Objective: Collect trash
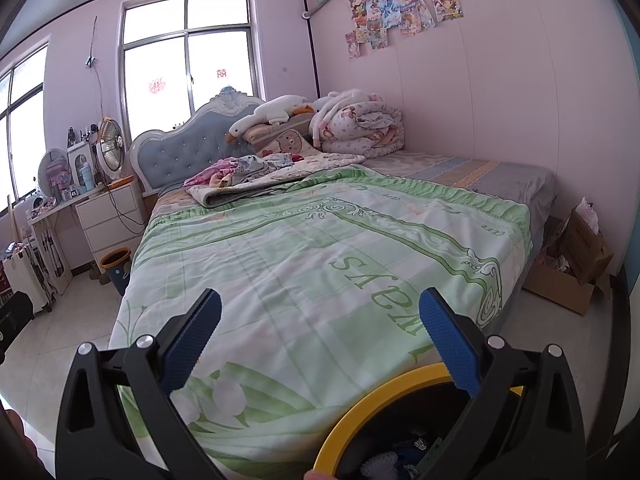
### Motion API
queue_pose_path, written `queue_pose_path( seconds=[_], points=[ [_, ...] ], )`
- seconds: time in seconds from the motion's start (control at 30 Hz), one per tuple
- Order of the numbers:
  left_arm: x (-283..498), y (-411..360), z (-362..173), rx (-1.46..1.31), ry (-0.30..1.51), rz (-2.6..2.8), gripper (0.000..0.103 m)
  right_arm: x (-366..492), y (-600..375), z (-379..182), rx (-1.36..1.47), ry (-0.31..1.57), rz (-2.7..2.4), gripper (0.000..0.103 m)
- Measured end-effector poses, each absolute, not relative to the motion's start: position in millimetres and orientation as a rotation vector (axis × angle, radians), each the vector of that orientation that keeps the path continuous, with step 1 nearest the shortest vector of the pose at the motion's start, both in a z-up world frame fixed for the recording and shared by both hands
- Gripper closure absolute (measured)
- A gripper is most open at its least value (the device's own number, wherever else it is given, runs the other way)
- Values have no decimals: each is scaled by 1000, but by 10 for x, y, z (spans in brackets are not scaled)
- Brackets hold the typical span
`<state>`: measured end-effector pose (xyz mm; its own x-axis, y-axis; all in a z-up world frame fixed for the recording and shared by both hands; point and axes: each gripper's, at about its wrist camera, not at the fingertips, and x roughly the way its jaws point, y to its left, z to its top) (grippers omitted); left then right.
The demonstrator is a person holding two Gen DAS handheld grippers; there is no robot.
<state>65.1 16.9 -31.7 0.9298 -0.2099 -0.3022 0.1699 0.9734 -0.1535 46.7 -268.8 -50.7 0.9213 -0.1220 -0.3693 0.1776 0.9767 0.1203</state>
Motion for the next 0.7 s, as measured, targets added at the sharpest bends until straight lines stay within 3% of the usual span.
queue_pose_path(
  seconds=[0.7],
  points=[
    [673, 179, -373, -123, 337, -205, 8, 475, -2695, -557, 170, 381, -161, 8]
  ],
)
